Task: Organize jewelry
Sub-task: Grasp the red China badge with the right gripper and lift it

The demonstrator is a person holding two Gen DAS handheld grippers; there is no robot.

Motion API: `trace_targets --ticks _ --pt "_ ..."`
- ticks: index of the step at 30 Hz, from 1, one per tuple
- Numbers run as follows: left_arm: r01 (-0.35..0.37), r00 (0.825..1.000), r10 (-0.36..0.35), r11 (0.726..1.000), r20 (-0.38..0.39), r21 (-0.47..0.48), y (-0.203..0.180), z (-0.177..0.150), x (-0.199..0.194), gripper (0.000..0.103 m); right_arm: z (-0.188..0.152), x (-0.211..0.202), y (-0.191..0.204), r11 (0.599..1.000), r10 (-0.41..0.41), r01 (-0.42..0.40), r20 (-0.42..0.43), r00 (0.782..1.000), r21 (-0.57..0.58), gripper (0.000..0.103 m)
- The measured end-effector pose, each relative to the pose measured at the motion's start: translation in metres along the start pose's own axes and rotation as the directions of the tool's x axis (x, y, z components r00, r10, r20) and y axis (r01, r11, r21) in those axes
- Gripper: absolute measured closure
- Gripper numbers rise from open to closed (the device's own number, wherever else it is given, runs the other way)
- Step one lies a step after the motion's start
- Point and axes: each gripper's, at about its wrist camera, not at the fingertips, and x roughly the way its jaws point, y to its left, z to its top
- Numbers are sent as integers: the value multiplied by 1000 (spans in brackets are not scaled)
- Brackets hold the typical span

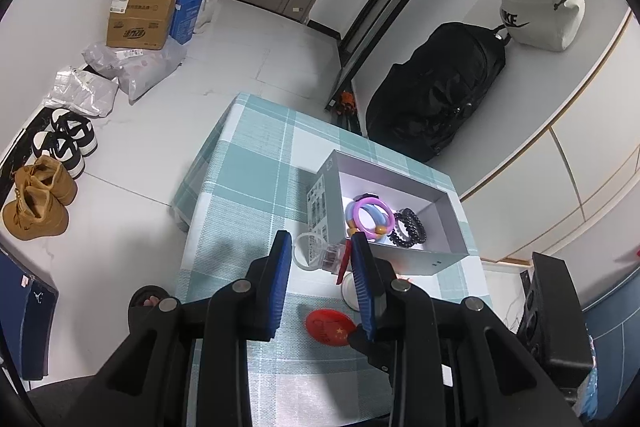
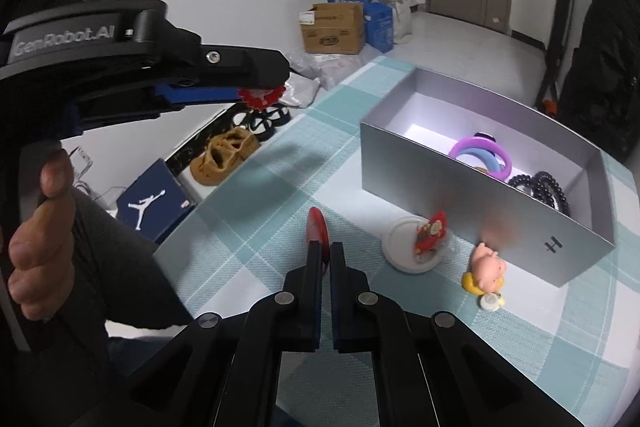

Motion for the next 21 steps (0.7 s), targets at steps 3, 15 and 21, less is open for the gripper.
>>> trace_targets --ticks 3,15,21 --pt "-4 1000 4 1000 -3 -3 2 -1 1 78 1 -4 -8 1000 15 -15 11 1000 27 101" --pt "9 1000 -9 1000 8 22 -9 0 2 78 6 -47 -39 988 20 -39 123 992 151 101" --pt "22 1000 -21 999 -6 44 -23 1 9 78 11 -78 -60 974 25 -69 202 979 214 101"
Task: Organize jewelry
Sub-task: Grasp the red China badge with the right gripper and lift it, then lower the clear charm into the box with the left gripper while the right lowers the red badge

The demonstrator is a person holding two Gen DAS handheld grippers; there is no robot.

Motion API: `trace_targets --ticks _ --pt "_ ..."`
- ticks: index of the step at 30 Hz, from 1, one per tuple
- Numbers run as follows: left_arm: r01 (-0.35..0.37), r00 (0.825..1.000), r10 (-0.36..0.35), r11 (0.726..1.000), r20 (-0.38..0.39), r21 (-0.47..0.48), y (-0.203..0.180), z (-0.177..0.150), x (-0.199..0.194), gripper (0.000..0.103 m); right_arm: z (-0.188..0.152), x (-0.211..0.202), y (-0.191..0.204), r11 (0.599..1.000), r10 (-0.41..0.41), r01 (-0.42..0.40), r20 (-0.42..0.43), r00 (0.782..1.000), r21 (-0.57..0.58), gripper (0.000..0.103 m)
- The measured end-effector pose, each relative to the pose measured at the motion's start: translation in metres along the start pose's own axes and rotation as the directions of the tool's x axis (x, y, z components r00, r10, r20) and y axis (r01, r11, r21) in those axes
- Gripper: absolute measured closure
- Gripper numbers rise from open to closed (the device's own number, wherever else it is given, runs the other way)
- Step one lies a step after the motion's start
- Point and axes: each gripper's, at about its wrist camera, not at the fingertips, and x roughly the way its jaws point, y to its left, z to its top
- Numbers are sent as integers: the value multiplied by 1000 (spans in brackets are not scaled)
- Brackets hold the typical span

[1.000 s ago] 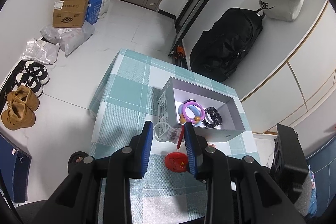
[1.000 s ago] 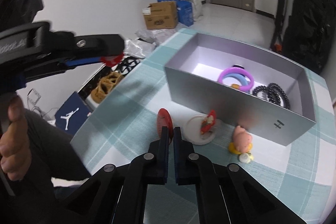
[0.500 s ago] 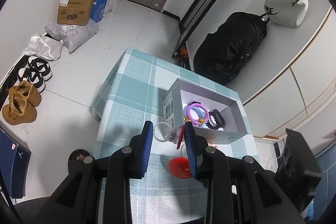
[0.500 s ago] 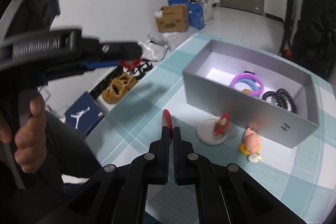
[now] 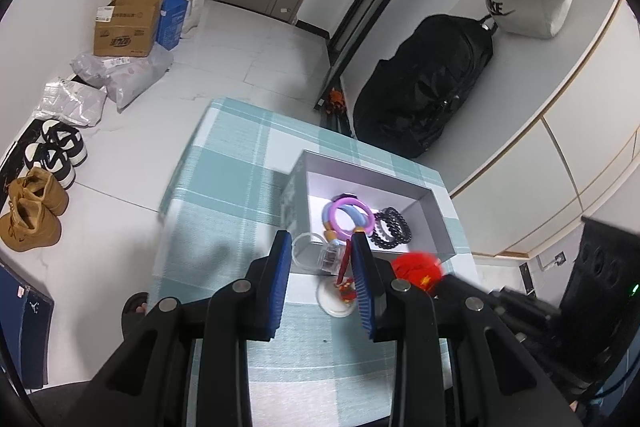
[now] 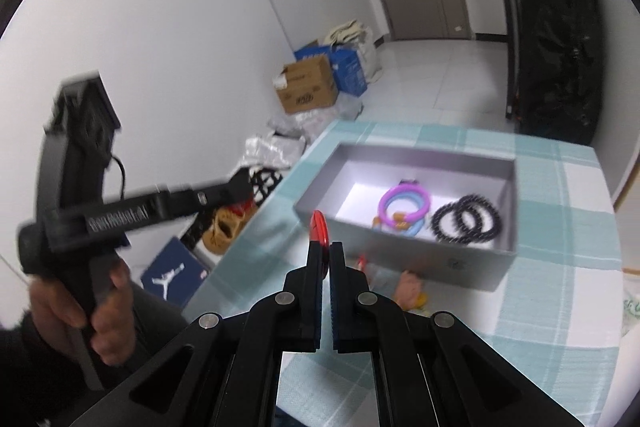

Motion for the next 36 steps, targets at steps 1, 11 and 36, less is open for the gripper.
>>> trace_targets --ticks 1,11,36 --pt "3 1000 -3 1000 -4 4 -3 1 2 78 4 -6 -4 1000 1 -1 18 1000 16 101" --pt "22 999 -19 997 -45 69 -36 21 29 78 32 -23 -43 992 -2 -10 93 996 124 101" --pt "24 977 -6 996 -211 82 -52 38 101 78 46 15 -103 969 -25 17 30 999 245 101"
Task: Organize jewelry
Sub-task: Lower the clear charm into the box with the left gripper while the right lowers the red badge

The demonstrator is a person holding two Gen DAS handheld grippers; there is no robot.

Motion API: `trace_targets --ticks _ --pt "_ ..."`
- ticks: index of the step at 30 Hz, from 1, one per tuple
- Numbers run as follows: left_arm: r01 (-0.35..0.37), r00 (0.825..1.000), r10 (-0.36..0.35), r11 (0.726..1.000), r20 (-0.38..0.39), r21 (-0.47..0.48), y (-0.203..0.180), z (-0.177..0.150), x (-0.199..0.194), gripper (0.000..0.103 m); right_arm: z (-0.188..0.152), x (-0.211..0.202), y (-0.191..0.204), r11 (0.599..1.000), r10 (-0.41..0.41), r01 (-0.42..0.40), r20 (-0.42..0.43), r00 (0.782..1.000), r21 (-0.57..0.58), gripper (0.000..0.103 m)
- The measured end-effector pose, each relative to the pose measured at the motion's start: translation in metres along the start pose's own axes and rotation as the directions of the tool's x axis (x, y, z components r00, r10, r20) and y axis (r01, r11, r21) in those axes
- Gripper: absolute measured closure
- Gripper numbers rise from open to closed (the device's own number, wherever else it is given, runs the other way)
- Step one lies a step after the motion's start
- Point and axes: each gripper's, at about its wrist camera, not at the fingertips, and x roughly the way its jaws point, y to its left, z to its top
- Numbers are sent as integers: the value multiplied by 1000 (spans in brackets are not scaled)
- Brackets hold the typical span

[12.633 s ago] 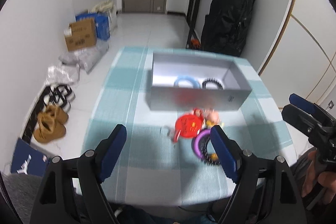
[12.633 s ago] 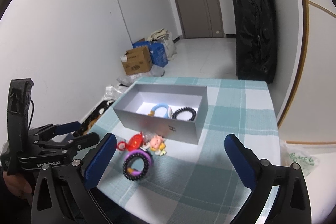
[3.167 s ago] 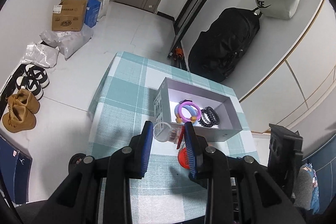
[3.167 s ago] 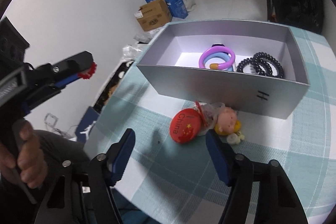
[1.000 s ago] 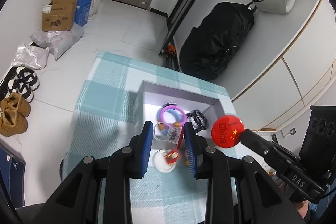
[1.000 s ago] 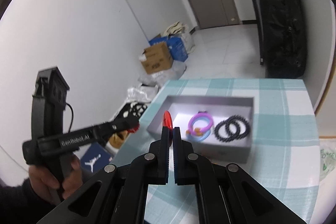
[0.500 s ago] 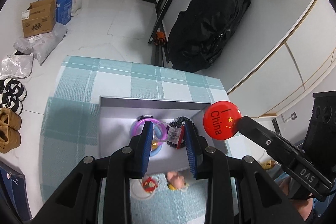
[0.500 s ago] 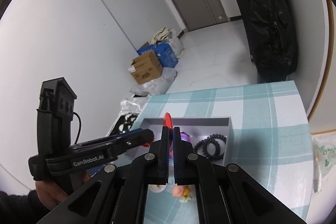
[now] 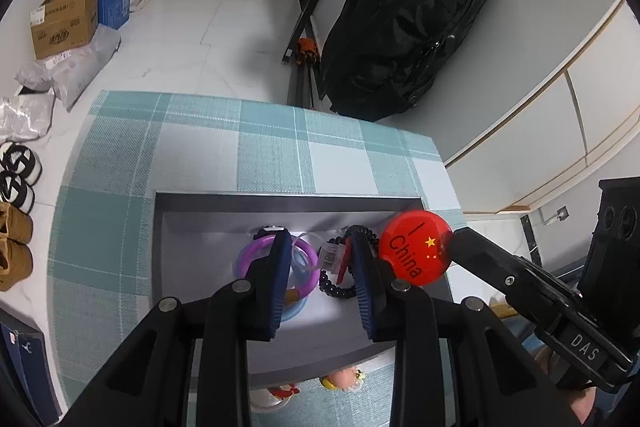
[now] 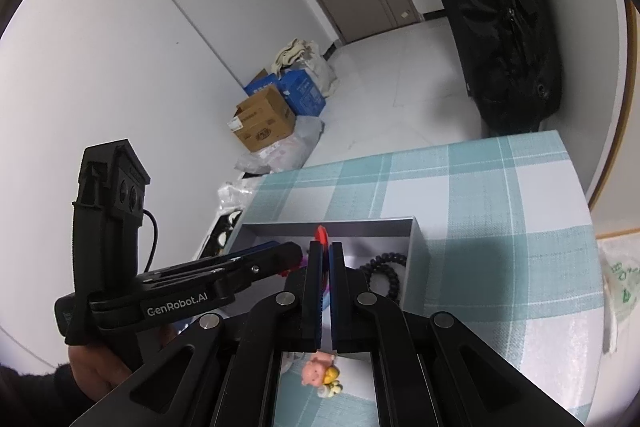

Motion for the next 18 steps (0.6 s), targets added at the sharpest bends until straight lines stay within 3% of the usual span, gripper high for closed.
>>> trace_targets --ticks 14,16,18 --pt "42 999 -43 999 -9 -33 -1 4 6 76 -1 0 -3 1000 -1 1 -2 1000 20 101" --pt "49 998 -50 998 -24 -49 1 5 7 70 -1 1 -4 1000 -3 3 -3 1000 24 98" --pt "57 998 -57 997 4 -56 3 5 2 48 -1 2 -5 999 -14 14 -1 1000 34 98"
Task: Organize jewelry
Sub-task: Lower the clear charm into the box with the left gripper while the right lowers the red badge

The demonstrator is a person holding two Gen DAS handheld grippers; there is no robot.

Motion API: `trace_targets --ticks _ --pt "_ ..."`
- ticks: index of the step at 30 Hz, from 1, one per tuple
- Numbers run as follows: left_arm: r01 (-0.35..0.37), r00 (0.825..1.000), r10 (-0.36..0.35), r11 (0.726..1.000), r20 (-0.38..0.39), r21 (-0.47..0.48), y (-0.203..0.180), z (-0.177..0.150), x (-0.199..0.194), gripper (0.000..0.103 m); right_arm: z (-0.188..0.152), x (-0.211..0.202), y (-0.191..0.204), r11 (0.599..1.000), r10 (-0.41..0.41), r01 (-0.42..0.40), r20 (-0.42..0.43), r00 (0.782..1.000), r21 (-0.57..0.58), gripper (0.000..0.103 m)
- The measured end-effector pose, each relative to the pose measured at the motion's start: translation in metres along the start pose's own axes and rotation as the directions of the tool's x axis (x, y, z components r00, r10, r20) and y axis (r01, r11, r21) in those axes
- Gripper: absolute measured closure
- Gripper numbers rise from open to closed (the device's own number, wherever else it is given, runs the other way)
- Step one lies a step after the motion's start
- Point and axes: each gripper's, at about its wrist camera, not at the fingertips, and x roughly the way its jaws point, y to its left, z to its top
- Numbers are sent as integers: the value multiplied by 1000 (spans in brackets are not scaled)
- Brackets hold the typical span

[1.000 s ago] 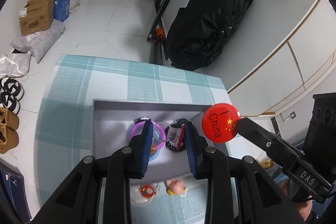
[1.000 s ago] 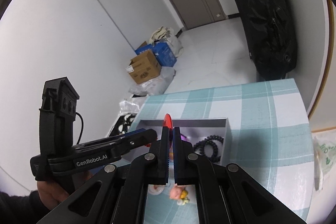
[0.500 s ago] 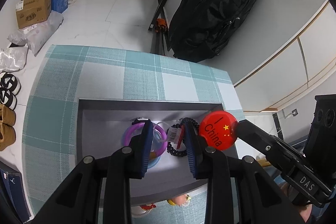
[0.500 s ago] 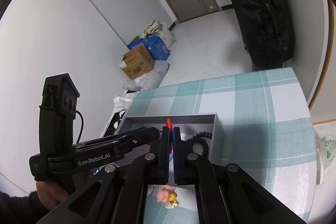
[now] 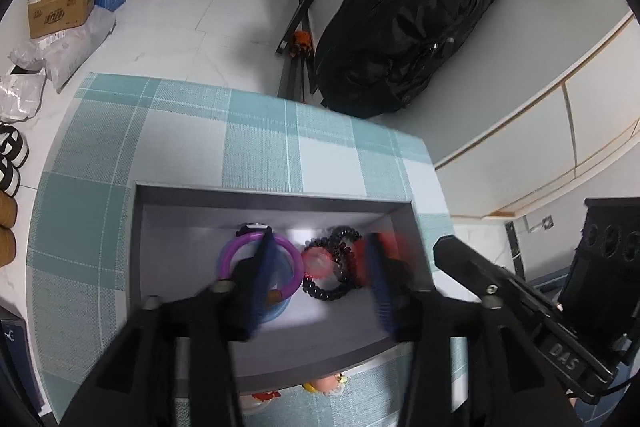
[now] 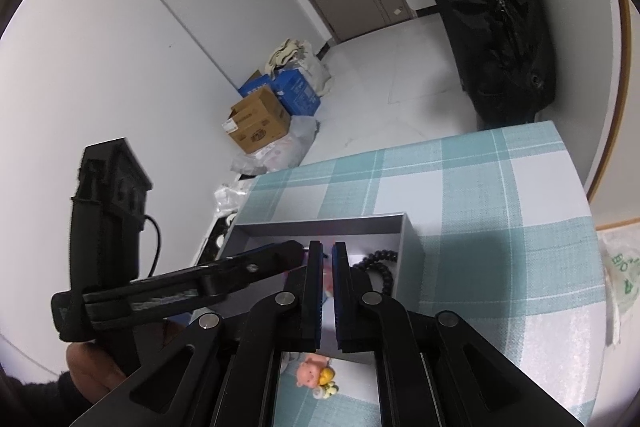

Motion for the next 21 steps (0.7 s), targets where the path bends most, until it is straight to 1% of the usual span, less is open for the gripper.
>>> trace_targets --ticks 2,3,4,5,6,7,8,10,13,16,18,19,21 --pt "12 999 -12 1000 33 6 -1 0 -6 36 0 -1 -2 1000 8 -8 -1 1000 4 97" --pt "14 999 -14 1000 44 11 -2 0 -8 35 1 -2 -2 1000 4 -4 1 1000 3 95" --pt "13 999 -14 1000 51 20 -3 0 -11 35 1 -3 -2 1000 0 0 7 1000 1 89" --pt "12 998 -13 1000 54 24 -4 0 -11 35 1 -5 -2 1000 1 -1 12 1000 -2 79" --pt "10 998 -11 1000 56 25 -3 1 -11 35 1 -7 -1 1000 2 -2 21 1000 -5 74" --pt "3 998 -5 1000 58 26 -4 0 -12 35 1 -9 -1 1000 -2 2 29 1000 -9 63" --pt "-5 998 4 1000 60 28 -4 -1 -12 35 1 -11 -1 1000 -9 9 37 999 -12 56" --pt "-16 998 14 999 67 35 -4 -3 -13 35 1 -15 -1 1000 -15 16 49 999 -16 53" --pt "-27 997 22 998 80 54 -5 -6 -17 35 0 -19 0 1000 -15 16 56 998 -18 46" --pt "-55 993 47 996 107 71 -7 -11 -25 35 -2 -22 1 999 -17 19 60 998 -30 44" --pt "-61 991 52 996 123 70 -6 -14 -29 35 -3 -24 3 999 -19 21 62 998 -39 40" --pt "-66 990 57 995 129 69 -6 -16 -32 35 -4 -25 4 999 -17 20 65 998 -43 36" --pt "-76 988 65 995 140 69 -5 -21 -35 35 -7 -28 6 998 -13 17 73 997 -52 34"
